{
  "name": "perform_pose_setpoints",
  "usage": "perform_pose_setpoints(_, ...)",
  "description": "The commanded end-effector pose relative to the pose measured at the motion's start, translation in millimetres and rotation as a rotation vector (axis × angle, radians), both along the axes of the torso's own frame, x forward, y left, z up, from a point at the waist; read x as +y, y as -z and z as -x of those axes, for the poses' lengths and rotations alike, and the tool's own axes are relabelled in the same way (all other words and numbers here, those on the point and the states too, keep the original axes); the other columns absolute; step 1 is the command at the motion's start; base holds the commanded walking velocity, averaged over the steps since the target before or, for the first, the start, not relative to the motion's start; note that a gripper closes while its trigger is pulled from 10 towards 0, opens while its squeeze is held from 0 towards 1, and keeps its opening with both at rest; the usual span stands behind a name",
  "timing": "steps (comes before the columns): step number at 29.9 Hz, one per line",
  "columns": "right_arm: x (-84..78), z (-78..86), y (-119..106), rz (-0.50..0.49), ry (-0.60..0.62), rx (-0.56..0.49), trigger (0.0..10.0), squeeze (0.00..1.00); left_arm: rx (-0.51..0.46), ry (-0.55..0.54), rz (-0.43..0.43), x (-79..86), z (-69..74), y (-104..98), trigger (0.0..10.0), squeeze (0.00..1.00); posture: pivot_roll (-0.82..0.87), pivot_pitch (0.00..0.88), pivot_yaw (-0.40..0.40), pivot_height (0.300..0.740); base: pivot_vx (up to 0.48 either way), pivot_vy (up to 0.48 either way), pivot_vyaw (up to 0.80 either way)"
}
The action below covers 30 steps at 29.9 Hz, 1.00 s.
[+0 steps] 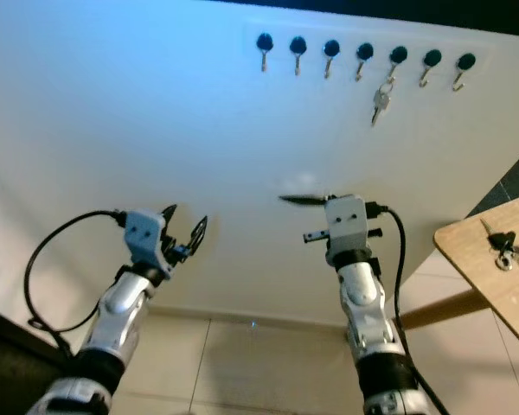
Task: Hang keys on a hook
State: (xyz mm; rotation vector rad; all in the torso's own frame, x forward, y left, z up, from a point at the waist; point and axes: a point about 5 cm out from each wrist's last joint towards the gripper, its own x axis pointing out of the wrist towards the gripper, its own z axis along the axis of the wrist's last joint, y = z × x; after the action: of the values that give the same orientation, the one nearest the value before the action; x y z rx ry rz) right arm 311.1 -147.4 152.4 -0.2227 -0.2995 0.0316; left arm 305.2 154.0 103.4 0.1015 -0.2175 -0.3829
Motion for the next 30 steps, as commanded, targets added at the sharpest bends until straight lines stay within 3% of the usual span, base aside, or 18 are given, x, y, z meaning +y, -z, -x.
perform_pose_setpoints(1,2.3,0.5,-10.3,-0.004,0.014,-0.021,10.0,0.0,-0.003,0.025,0.016,-4.7,1.1,-4.7,10.0,0.0,0.04,0.079,-0.059,0.74,0.0,0.0,0.0)
perform_pose_setpoints(6,12.8,0.0,-40.6,-0.04,0.009,-0.096,10.0,0.0,-0.104,0.125,0.018,-23.0,-1.8,-35.5,10.0,0.0,0.04,0.09,-0.058,0.74,0.0,0.0,0.0)
perform_pose_setpoints(9,13.4,0.5,-42.7,-0.04,0.009,-0.098,10.0,0.0,-0.109,0.131,0.019,-24.0,-1.4,-37.6,10.0,0.0,0.04,0.09,-0.058,0.74,0.0,0.0,0.0)
perform_pose_setpoints(12,16.7,1.9,-56.6,-0.04,-0.002,-0.116,10.0,0.0,-0.147,0.177,0.027,-32.4,-1.0,-54.1,10.0,0.0,0.03,0.096,-0.057,0.74,0.0,0.0,0.0)
perform_pose_setpoints(19,12.6,0.3,-85.4,-0.076,0.044,-0.18,10.0,0.0,-0.202,0.252,0.044,-49.2,-2.6,-86.8,10.0,0.0,0.03,0.102,-0.057,0.74,0.0,0.0,0.0)
perform_pose_setpoints(25,8.0,-2.6,-90.2,-0.1,0.054,-0.18,10.0,0.0,-0.236,0.296,0.129,-59.6,-0.8,-108.5,10.0,0.0,0.03,0.105,-0.056,0.74,0.0,0.0,0.0)
perform_pose_setpoints(30,5.0,-3.5,-95.9,-0.119,0.047,-0.177,10.0,0.0,-0.255,0.324,0.14,-66.7,2.8,-120.3,10.0,0.0,0.03,0.105,-0.054,0.74,0.0,0.0,0.0)
